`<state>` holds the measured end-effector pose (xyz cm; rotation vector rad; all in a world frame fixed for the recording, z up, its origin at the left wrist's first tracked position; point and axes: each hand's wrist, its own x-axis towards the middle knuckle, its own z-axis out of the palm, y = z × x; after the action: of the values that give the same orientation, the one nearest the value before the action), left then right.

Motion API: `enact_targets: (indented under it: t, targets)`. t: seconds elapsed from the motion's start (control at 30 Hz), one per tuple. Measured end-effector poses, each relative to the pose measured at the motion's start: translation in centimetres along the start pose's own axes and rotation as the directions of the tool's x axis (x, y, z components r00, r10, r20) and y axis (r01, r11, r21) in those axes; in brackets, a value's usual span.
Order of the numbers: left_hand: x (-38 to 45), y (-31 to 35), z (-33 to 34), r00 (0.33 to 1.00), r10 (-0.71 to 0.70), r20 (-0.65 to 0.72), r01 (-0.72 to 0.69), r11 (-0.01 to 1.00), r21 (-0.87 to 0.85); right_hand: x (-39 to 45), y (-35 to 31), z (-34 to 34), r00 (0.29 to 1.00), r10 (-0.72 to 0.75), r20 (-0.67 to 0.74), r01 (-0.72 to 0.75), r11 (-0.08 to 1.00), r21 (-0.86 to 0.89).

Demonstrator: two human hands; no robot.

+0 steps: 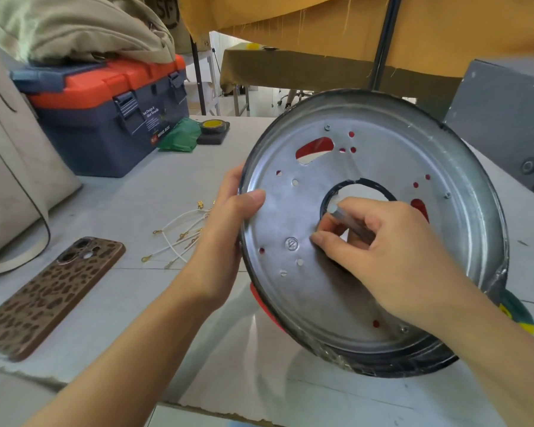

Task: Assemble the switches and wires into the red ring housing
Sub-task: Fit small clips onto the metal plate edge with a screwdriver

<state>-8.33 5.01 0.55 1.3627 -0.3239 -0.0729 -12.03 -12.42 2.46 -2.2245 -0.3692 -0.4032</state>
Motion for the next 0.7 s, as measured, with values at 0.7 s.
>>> enact_targets:
  t: [0.7]
  targets:
    - [1.0, -1.6, 0.5, 0.992, -0.05, -0.12, 0.029, 0.985, -0.173, 1.9, -0.1, -0.8, 0.993, -0.001, 0.121, 0.007, 0.999, -0.052]
